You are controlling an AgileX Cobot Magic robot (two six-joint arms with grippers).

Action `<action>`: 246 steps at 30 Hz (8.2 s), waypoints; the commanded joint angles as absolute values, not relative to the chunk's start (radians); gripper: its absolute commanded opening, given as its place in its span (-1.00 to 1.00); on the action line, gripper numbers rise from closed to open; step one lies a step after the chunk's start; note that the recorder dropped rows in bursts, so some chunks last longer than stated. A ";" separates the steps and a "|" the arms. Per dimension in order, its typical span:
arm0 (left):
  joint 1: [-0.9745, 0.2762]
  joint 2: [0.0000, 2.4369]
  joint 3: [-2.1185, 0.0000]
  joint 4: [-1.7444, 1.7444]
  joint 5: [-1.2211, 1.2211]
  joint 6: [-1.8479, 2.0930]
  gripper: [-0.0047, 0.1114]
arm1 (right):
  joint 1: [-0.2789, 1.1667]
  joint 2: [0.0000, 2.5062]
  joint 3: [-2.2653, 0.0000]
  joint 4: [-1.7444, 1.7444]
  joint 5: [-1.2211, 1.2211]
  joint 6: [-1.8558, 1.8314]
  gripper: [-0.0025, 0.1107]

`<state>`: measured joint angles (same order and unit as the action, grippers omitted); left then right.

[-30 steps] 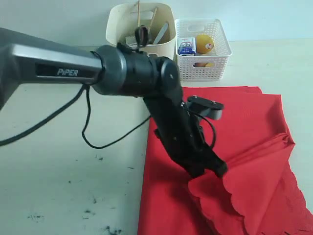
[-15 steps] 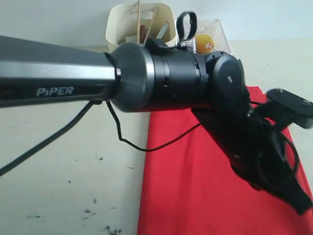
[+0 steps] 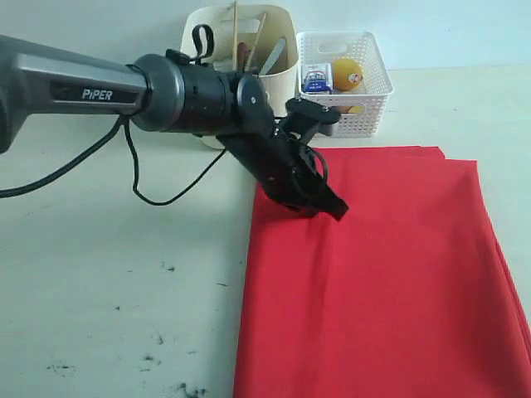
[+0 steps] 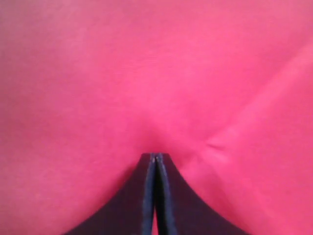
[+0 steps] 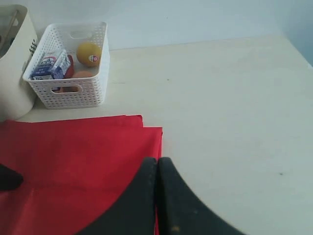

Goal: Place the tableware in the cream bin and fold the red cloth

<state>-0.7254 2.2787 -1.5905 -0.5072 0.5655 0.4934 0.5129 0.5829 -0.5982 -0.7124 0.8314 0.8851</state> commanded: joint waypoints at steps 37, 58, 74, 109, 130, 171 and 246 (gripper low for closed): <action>-0.536 1.791 -1.529 -0.496 0.462 0.362 -0.87 | 0.512 0.578 -0.593 -0.682 0.843 0.882 -0.96; -0.456 0.978 -0.551 -0.493 -0.064 0.329 -0.87 | 0.512 0.578 -0.593 -0.688 0.839 0.885 -0.96; -0.456 0.793 -0.425 -0.473 -0.047 0.336 -0.87 | 0.512 0.578 -0.593 -0.688 0.839 0.887 -0.96; -0.008 0.257 -0.149 -0.380 -0.171 0.363 -0.87 | 0.512 0.578 -0.593 -0.689 0.839 0.886 -0.96; -0.011 0.000 0.000 -0.191 -0.089 0.292 -0.87 | 0.512 0.578 -0.593 -0.689 0.835 0.886 -0.96; -0.011 0.000 0.000 0.035 0.260 0.022 -0.87 | 0.512 0.578 -0.593 -0.689 0.835 0.886 -0.96; -0.011 0.000 0.000 0.037 0.260 0.022 -0.87 | 0.195 1.451 -0.462 -0.731 -0.065 1.137 -0.96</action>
